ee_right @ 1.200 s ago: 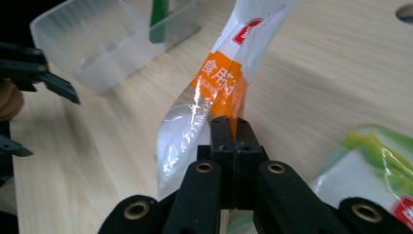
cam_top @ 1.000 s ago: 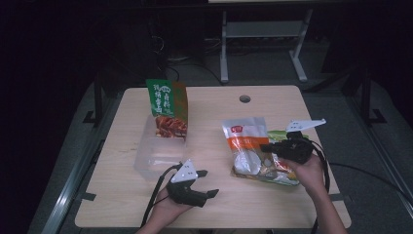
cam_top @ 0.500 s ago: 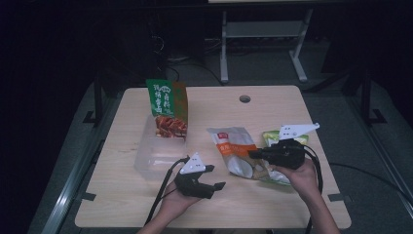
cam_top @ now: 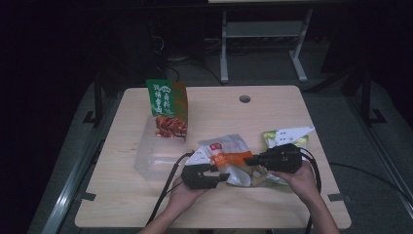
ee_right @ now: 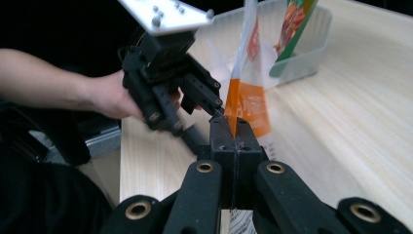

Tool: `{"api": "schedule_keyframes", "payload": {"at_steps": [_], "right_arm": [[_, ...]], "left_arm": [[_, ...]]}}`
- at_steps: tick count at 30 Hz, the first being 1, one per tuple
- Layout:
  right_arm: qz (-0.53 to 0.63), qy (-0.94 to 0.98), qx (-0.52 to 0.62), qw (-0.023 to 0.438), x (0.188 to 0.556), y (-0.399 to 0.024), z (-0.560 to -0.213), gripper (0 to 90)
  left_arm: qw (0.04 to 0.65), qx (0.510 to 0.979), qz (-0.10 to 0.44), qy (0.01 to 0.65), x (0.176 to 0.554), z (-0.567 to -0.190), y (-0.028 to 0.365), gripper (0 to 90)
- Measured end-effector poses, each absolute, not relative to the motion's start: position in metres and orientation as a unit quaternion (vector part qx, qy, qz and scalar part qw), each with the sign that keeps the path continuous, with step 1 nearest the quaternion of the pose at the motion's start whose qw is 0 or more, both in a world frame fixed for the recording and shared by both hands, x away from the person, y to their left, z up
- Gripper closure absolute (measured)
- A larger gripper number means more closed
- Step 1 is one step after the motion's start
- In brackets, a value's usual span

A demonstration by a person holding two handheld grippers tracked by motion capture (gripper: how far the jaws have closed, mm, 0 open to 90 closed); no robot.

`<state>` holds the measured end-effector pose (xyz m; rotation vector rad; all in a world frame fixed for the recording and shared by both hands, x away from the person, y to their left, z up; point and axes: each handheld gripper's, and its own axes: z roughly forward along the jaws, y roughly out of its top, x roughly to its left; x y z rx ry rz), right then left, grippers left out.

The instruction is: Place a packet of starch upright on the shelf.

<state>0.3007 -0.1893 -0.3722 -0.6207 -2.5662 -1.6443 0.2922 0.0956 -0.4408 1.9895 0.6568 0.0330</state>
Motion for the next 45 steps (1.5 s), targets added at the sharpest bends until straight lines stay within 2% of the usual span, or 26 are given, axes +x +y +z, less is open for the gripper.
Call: {"api": "schedule_keyframes", "payload": {"at_steps": [2,4,11,19,24,27,31,32,35,39,45], "right_arm": [[-0.538,-0.817,-0.206,0.019,0.301,-0.194,-0.376,90.0],[-0.535,-0.817,-0.214,0.014,0.301,-0.196,-0.38,90.0],[-0.519,-0.821,-0.236,-0.007,0.302,-0.201,-0.386,89.9],[-0.481,-0.841,-0.249,-0.011,0.304,-0.195,-0.397,88.1],[-0.466,-0.848,-0.251,-0.008,0.307,-0.181,-0.4,76.1],[-0.459,-0.854,-0.245,-0.002,0.309,-0.174,-0.402,74.3],[-0.457,-0.856,-0.241,0.006,0.311,-0.168,-0.404,79.2],[-0.455,-0.859,-0.233,0.003,0.31,-0.166,-0.405,85.3],[-0.455,-0.859,-0.236,0.001,0.31,-0.168,-0.405,89.3],[-0.458,-0.856,-0.24,0.007,0.309,-0.169,-0.404,89.9],[-0.466,-0.849,-0.249,0.003,0.308,-0.168,-0.403,90.0]], "left_arm": [[0.506,0.818,0.006,0.273,0.293,-0.441,0.094,81.8],[0.504,0.821,0.021,0.268,0.291,-0.439,0.09,88.6],[0.487,0.832,0.063,0.259,0.284,-0.434,0.086,90.0],[0.467,0.842,0.088,0.255,0.28,-0.432,0.097,90.0],[0.463,0.847,0.1,0.241,0.277,-0.431,0.098,90.0],[0.464,0.847,0.098,0.241,0.276,-0.431,0.098,89.8],[0.467,0.845,0.096,0.244,0.275,-0.432,0.099,87.3],[0.467,0.844,0.097,0.245,0.275,-0.432,0.099,85.1],[0.462,0.846,0.105,0.244,0.271,-0.432,0.102,76.8],[0.465,0.844,0.104,0.247,0.265,-0.433,0.106,67.0],[0.467,0.843,0.104,0.248,0.257,-0.431,0.115,59.7]]}}
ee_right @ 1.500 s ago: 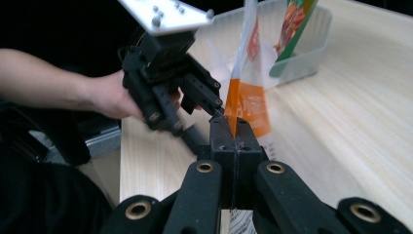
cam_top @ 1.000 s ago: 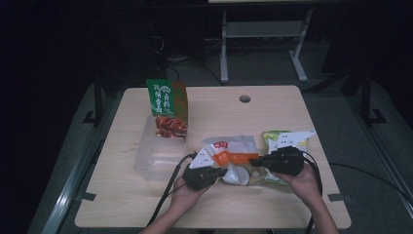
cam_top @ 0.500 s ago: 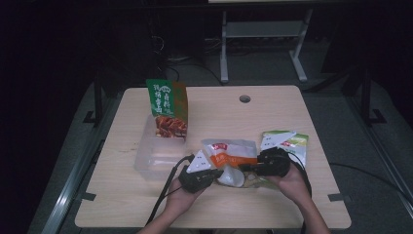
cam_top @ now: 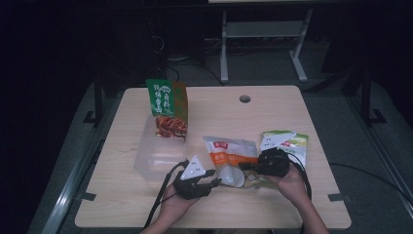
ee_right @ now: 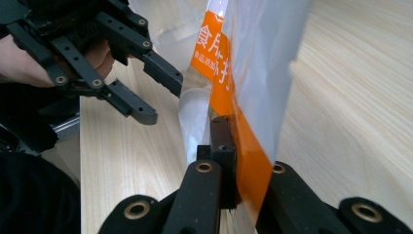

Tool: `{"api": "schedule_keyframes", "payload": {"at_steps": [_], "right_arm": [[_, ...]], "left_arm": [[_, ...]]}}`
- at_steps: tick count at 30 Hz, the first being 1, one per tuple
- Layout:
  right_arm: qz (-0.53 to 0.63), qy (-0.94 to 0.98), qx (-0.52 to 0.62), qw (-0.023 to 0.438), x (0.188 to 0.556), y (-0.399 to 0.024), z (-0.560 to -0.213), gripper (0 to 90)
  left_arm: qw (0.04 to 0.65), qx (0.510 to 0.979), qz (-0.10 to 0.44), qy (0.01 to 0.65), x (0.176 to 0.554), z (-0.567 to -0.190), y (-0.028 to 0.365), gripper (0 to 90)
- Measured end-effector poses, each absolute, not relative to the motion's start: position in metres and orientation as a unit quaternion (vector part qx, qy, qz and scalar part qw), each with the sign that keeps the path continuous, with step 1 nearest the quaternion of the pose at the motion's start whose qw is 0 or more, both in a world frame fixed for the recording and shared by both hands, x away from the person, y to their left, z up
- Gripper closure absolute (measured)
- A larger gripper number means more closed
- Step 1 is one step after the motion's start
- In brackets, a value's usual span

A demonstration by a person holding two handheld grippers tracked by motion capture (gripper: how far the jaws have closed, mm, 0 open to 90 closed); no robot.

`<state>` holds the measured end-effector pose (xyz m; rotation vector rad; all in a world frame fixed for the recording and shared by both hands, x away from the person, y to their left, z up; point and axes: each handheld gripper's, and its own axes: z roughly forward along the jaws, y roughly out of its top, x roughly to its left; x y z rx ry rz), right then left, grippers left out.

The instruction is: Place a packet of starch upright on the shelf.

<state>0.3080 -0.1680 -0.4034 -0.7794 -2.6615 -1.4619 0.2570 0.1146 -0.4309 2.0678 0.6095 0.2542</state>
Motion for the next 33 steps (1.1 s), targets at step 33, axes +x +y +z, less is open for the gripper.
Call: {"api": "schedule_keyframes", "payload": {"at_steps": [33], "right_arm": [[-0.488,-0.831,-0.266,-0.013,0.332,-0.149,-0.356,90.0]], "left_arm": [[0.465,0.851,0.094,0.226,0.235,-0.435,0.145,32.5]]}}
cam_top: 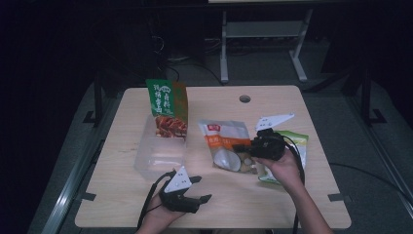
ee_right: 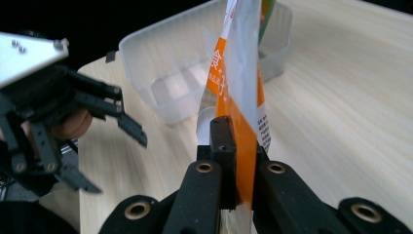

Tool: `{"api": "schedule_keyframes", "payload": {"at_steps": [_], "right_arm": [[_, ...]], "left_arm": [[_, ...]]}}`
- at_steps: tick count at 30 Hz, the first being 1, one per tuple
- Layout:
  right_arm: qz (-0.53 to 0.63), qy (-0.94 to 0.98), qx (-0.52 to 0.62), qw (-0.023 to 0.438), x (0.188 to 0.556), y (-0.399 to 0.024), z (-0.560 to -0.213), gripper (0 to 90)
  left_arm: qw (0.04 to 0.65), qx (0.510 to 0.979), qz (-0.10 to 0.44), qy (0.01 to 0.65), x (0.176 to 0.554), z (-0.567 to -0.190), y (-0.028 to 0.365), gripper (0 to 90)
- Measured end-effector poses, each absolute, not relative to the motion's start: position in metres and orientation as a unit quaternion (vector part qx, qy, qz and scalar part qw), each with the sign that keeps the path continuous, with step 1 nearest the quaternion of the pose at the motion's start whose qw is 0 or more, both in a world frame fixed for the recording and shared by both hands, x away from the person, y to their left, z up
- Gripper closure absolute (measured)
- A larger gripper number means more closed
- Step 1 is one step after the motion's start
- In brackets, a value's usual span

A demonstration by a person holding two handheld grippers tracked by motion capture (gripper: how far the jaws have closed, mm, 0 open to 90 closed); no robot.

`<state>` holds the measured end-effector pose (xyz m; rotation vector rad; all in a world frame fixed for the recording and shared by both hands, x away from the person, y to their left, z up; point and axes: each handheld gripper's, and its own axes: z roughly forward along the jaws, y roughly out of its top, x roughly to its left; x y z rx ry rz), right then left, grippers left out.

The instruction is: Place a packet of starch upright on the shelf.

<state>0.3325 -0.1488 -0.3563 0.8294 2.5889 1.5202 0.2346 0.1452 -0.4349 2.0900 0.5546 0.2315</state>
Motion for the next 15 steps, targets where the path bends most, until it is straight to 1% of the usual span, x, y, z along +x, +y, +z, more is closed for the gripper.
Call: {"api": "schedule_keyframes", "payload": {"at_steps": [15], "right_arm": [[0.503,0.83,0.238,0.018,0.357,-0.109,-0.317,90.0]], "left_arm": [[0.464,0.851,0.1,0.225,0.234,-0.433,0.148,31.6]]}}
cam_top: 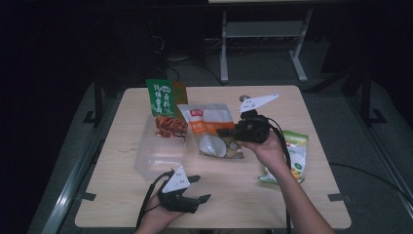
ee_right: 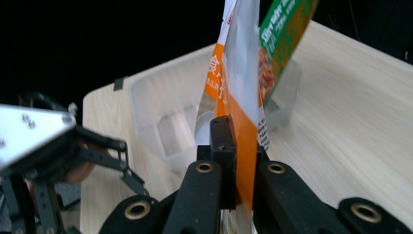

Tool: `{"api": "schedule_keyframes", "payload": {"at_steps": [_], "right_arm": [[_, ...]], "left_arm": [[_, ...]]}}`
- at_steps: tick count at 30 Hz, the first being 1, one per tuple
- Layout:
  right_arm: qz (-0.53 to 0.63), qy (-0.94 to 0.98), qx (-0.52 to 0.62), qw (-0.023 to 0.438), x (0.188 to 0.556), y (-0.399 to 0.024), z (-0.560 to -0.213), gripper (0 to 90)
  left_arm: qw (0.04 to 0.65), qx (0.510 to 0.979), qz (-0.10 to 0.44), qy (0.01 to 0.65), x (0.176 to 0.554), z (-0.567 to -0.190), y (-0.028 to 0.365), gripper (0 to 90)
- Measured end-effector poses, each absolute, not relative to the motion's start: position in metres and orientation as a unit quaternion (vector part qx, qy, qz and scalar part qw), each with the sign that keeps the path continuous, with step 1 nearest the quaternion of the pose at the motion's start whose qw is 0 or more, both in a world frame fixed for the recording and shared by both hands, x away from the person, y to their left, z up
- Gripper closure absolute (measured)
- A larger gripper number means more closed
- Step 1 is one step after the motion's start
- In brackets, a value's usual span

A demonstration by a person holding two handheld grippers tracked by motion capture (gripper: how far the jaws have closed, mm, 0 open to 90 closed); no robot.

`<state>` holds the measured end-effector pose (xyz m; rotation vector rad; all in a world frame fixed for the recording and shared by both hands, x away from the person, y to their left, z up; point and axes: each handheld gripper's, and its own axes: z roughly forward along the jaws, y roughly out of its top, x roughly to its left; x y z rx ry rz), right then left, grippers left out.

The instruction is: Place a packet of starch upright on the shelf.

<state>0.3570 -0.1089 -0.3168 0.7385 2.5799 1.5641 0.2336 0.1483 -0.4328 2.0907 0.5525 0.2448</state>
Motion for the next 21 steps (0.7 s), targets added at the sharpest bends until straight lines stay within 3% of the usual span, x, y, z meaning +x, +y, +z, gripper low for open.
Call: {"api": "schedule_keyframes", "payload": {"at_steps": [21], "right_arm": [[0.515,0.829,0.216,0.008,0.388,-0.054,-0.301,90.0]], "left_arm": [[0.462,0.852,0.094,0.229,0.239,-0.436,0.146,28.7]]}}
